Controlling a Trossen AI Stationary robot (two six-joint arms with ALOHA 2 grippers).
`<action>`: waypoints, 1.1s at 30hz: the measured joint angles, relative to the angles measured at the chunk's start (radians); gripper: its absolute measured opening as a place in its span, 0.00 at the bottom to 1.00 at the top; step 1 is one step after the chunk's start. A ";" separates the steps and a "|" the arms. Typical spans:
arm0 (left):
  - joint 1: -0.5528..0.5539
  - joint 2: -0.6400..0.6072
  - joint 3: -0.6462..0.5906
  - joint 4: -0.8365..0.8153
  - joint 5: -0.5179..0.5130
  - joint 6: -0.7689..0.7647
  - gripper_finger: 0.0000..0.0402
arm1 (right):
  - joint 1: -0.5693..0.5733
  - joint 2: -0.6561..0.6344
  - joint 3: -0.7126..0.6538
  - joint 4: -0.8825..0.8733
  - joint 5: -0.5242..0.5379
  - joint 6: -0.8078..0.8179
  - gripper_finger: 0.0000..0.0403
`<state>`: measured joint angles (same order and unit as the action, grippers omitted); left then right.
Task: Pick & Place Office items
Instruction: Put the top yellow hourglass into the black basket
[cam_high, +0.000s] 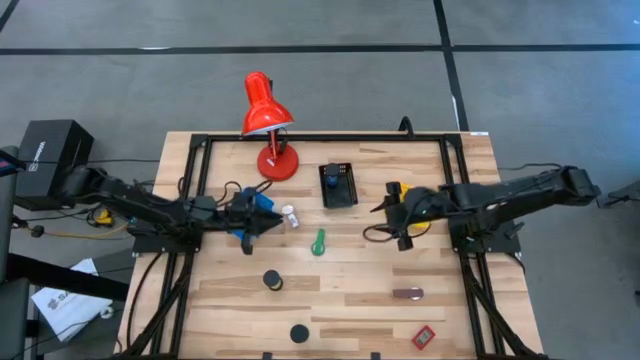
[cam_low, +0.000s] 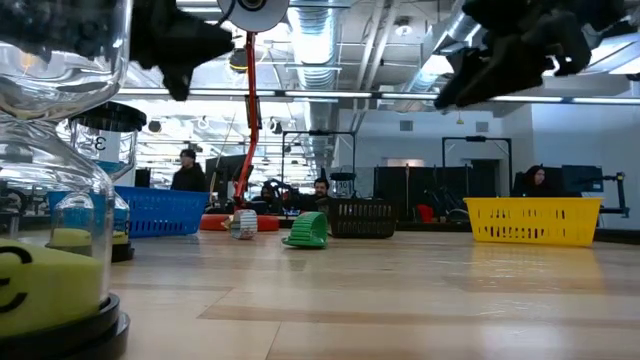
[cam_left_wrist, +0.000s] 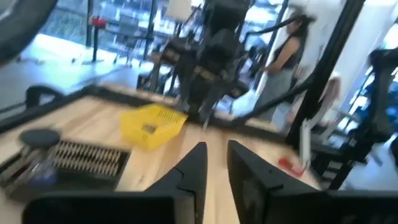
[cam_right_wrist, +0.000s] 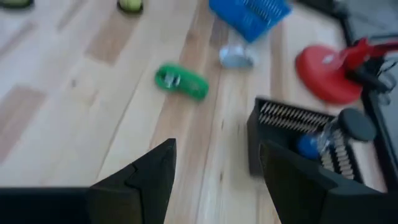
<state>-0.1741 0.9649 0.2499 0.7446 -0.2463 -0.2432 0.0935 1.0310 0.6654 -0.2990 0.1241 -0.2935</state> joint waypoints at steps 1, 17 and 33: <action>0.000 0.016 0.006 0.029 0.009 0.000 0.16 | -0.012 -0.020 -0.014 0.023 -0.019 -0.004 0.55; -0.106 0.244 0.329 0.012 0.137 0.151 0.19 | -0.211 -0.051 -0.214 0.407 -0.341 0.004 0.55; -0.348 0.299 0.740 -0.804 -0.173 0.161 0.39 | -0.186 0.015 -0.214 0.458 -0.344 0.016 0.55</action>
<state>-0.5218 1.2642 0.9896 -0.0591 -0.4193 -0.0820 -0.0921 1.0464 0.4515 0.1593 -0.2195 -0.2772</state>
